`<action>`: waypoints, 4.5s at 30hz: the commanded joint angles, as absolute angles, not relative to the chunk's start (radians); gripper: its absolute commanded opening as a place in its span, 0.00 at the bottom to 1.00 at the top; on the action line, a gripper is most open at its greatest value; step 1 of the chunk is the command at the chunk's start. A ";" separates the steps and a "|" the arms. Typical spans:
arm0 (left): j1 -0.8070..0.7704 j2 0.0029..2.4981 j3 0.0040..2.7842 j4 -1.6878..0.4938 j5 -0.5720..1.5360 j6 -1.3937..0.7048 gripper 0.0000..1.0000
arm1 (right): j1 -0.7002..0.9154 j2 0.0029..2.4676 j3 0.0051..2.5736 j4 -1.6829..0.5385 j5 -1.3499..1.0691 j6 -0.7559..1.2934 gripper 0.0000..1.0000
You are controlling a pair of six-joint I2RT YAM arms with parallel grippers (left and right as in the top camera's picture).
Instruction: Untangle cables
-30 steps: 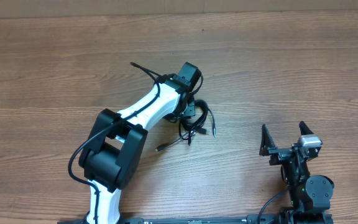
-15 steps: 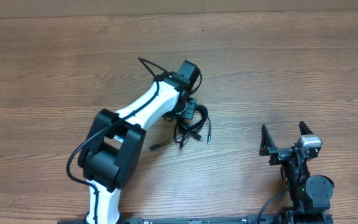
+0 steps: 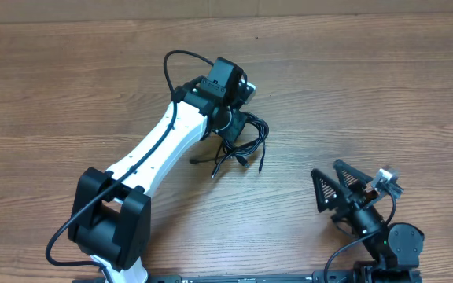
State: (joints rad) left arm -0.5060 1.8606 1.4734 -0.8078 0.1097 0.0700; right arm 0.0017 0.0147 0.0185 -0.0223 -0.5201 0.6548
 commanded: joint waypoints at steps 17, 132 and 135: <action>-0.489 1.829 1.496 -0.863 0.585 0.372 0.04 | 0.005 0.464 0.338 -0.002 -1.070 0.611 1.00; -0.194 1.831 1.495 -0.807 1.146 0.479 0.04 | 0.151 1.153 0.510 0.475 -0.921 1.015 0.53; -0.205 1.831 1.495 -0.807 1.146 0.479 0.04 | 0.182 1.153 0.510 0.496 -0.871 1.100 0.53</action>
State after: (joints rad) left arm -0.1951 1.8576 1.4738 -0.8078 1.0710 0.4171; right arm 0.1490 1.1606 0.4896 0.4805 -0.9443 0.9073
